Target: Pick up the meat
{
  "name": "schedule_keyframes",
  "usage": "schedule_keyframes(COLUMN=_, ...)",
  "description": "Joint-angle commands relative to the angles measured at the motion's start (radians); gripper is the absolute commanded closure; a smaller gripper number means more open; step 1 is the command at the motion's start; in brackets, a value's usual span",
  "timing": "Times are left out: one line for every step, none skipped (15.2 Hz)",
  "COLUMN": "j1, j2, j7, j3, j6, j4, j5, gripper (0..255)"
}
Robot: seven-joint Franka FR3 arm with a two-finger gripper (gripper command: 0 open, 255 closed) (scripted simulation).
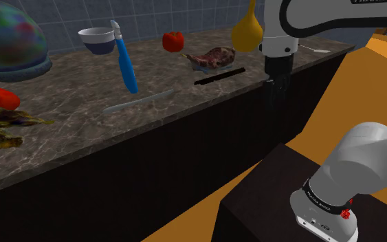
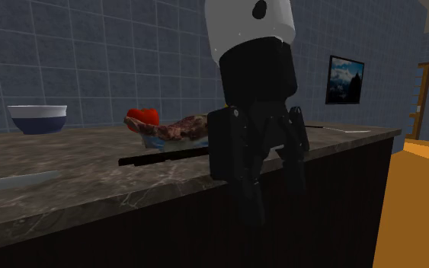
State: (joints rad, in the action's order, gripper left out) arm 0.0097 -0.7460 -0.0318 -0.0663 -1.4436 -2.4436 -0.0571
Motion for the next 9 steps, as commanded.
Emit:
schedule_keyframes(j1=0.000, j2=0.000, j7=0.000, j3=0.000, j6=0.000, j4=0.000, j5=0.000, gripper=0)
schedule_keyframes(j1=-0.001, j2=0.036, j7=-0.003, j3=-0.012, j6=-0.016, j4=0.026, j5=0.026, gripper=0)
schedule_keyframes(j1=-0.003, j2=0.071, j7=-0.006, j3=-0.024, j6=-0.032, j4=0.052, j5=0.053, gripper=0)
schedule_keyframes(j1=-0.004, j2=0.106, j7=-0.007, j3=-0.036, j6=-0.046, j4=0.079, j5=0.080, gripper=0)
schedule_keyframes(j1=-0.007, j2=0.141, j7=-0.008, j3=-0.049, j6=-0.059, j4=0.107, j5=0.107, gripper=0)
schedule_keyframes(j1=-0.009, j2=0.175, j7=-0.007, j3=-0.062, j6=-0.071, j4=0.135, j5=0.135, gripper=0)
schedule_keyframes(j1=-0.012, j2=0.209, j7=-0.006, j3=-0.075, j6=-0.081, j4=0.163, j5=0.164, gripper=0)
schedule_keyframes(j1=-0.014, j2=0.242, j7=-0.004, j3=-0.088, j6=-0.091, j4=0.192, j5=0.193, gripper=0)
schedule_keyframes(j1=-0.017, j2=0.276, j7=-0.001, j3=-0.102, j6=-0.099, j4=0.222, j5=0.223, gripper=0)
